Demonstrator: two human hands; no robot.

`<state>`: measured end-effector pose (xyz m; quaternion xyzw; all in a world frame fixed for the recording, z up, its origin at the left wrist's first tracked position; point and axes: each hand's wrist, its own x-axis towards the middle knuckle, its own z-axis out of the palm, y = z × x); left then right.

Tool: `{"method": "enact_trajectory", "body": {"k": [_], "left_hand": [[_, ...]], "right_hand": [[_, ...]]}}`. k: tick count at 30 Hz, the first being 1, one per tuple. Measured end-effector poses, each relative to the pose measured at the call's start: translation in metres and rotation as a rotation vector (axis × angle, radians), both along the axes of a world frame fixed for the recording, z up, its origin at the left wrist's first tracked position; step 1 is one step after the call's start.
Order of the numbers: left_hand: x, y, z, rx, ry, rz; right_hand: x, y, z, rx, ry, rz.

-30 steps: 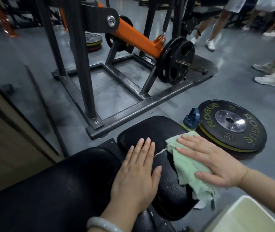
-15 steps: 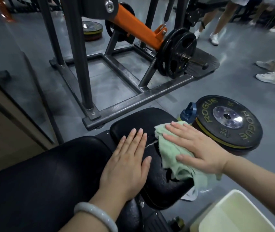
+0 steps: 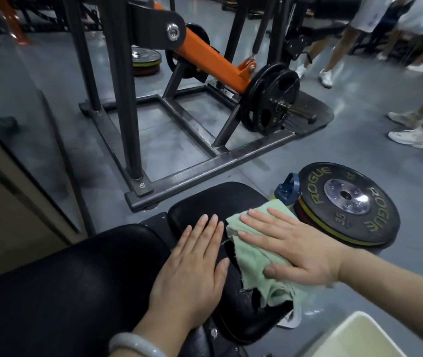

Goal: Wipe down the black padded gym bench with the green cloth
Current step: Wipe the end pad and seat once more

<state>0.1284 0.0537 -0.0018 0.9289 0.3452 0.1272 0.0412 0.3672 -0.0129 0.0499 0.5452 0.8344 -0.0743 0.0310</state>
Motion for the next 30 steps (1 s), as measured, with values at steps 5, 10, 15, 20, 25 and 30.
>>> {"method": "enact_trajectory", "body": {"k": [5,10,15,20,25,30], "left_hand": [[0.000,0.000,0.000,-0.010,0.025,0.003],[0.001,0.001,0.001,-0.008,0.038,0.007],[0.000,0.001,-0.001,-0.016,0.030,0.022],[0.001,0.001,0.002,-0.024,0.036,0.022],[0.000,0.002,0.001,-0.022,0.021,0.001],[0.001,0.001,-0.001,0.006,-0.034,0.009]], "right_hand": [[-0.060,-0.003,0.001,-0.077,0.006,-0.576],[-0.059,0.024,-0.011,-0.014,-0.027,-0.474],[-0.018,0.059,-0.006,-0.022,-0.047,-0.100],[-0.011,0.072,-0.003,0.008,-0.010,-0.054],[-0.010,0.022,-0.008,0.025,0.048,-0.173],[-0.005,0.014,-0.004,-0.026,0.113,-0.173]]}}
